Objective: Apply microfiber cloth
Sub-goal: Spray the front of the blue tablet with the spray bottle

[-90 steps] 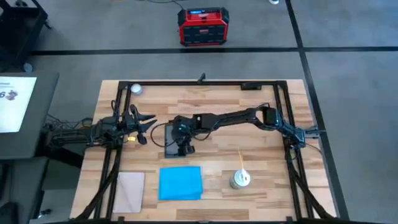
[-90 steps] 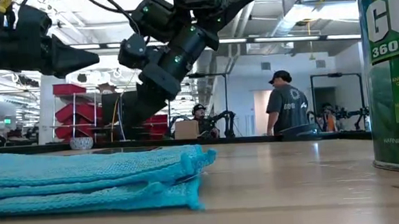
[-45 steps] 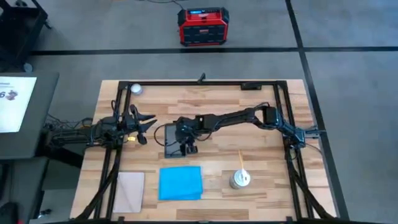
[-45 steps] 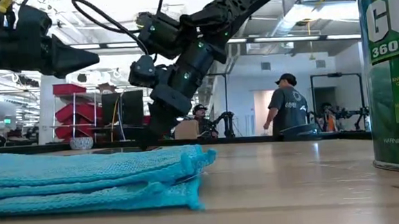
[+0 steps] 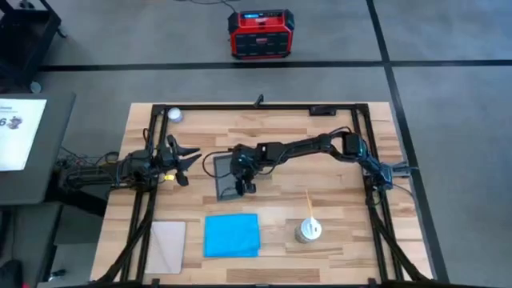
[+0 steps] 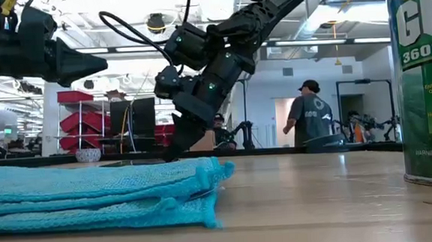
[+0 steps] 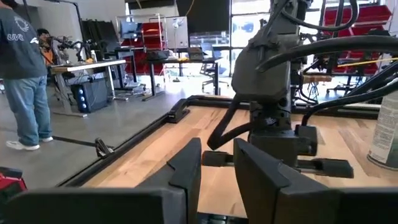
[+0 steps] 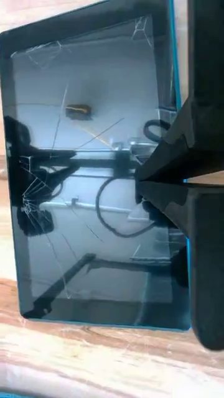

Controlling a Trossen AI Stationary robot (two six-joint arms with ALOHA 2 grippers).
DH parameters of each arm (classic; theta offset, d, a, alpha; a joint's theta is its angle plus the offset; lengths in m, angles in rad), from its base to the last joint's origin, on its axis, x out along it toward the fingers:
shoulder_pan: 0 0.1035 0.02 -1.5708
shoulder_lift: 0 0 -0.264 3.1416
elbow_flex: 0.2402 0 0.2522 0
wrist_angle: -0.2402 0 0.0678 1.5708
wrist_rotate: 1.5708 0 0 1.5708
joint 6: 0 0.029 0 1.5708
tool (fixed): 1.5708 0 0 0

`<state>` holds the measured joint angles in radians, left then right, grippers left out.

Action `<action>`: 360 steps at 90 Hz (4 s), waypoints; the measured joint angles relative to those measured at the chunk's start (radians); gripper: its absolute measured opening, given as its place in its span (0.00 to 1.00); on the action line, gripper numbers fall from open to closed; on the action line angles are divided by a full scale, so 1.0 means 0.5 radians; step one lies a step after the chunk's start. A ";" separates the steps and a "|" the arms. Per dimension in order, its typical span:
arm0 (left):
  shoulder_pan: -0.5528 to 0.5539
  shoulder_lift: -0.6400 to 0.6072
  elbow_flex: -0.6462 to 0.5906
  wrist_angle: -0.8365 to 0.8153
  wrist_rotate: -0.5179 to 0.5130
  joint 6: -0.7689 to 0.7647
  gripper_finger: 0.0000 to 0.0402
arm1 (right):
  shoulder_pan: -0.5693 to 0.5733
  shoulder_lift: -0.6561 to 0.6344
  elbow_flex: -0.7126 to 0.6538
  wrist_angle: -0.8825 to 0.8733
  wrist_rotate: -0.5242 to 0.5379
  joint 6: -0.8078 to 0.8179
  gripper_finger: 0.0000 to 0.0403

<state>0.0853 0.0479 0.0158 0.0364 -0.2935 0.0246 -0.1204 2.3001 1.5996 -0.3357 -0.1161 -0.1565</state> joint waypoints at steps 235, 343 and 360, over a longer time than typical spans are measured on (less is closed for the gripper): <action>0.627 2.632 0.373 1.231 0.680 -1.120 0.35 | 0.304 -1.417 -1.714 0.061 1.195 0.941 0.00; 0.777 3.695 1.462 0.763 1.748 -1.386 0.35 | -0.042 -1.418 -2.095 0.861 0.888 0.880 0.00; 0.774 3.696 1.528 0.590 1.753 -1.362 0.35 | 0.026 -1.420 -2.093 0.844 0.836 0.926 0.00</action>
<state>0.4721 1.8961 0.7801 0.3314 0.5830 -0.6563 -0.1076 1.5902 0.5530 0.0862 0.3021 0.3063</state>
